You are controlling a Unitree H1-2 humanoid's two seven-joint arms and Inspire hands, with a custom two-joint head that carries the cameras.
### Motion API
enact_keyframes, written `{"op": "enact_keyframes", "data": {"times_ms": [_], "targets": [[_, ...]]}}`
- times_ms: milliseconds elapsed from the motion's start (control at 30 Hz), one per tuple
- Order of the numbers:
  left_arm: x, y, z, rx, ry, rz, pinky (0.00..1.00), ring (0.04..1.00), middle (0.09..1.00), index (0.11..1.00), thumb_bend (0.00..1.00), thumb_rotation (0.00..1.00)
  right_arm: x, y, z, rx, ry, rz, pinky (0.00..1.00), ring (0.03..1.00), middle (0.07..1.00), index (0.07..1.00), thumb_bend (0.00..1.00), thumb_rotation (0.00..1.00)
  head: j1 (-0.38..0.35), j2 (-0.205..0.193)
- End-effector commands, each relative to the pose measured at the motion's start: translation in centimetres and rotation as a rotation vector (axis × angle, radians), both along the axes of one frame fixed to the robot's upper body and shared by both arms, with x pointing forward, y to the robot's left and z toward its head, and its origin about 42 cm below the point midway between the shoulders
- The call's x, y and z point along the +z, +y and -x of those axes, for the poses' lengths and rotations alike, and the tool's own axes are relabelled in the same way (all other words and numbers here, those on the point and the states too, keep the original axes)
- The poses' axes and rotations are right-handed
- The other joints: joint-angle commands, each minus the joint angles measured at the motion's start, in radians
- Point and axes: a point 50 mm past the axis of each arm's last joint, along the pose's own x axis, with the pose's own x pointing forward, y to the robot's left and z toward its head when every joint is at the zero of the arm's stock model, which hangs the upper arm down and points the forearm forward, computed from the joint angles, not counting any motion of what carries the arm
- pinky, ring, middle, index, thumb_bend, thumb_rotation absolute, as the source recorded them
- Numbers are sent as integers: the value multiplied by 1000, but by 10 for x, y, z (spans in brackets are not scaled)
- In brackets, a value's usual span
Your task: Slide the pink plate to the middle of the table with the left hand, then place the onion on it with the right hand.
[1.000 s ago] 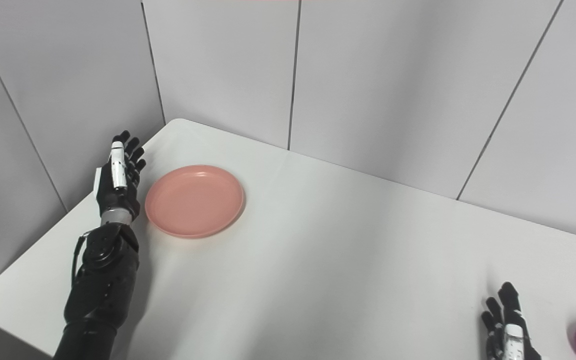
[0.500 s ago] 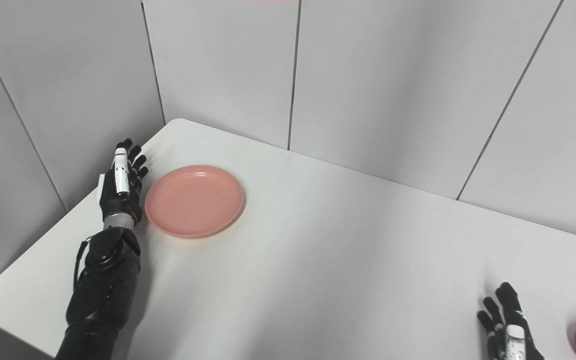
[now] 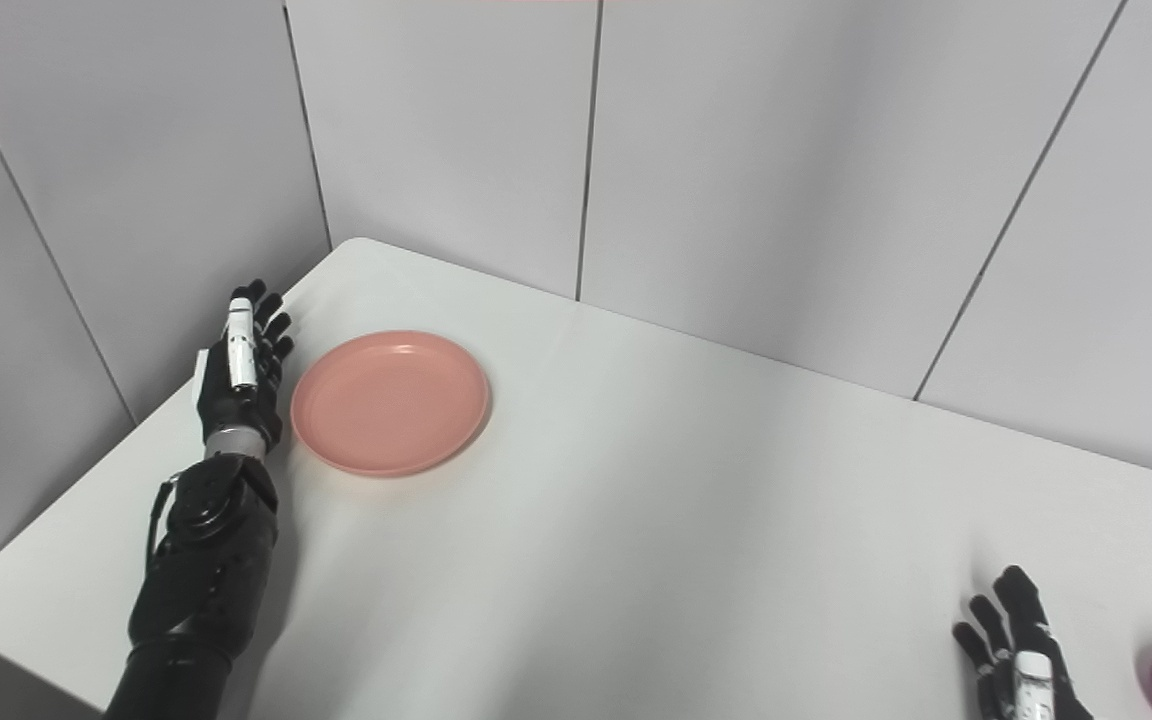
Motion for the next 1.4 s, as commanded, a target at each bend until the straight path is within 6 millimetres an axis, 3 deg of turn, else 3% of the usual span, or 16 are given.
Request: {"op": "enact_keyframes", "data": {"times_ms": [0,667,1367], "targets": [[10,3,-8,-13,-29,-3,942,928,920,892,335,1000,-2,-2,0,-6,21,-8,909,937,956,928,616,877,-4,1],[-2,-8,-18,-111,-28,19,911,908,906,876,336,1000,-2,-2,0,-4,7,5,919,939,960,930,589,892,-7,5],[-9,-34,-32,-232,11,48,920,916,916,886,340,1000,0,0,2,0,18,-3,832,926,951,915,595,866,-19,10]]}}
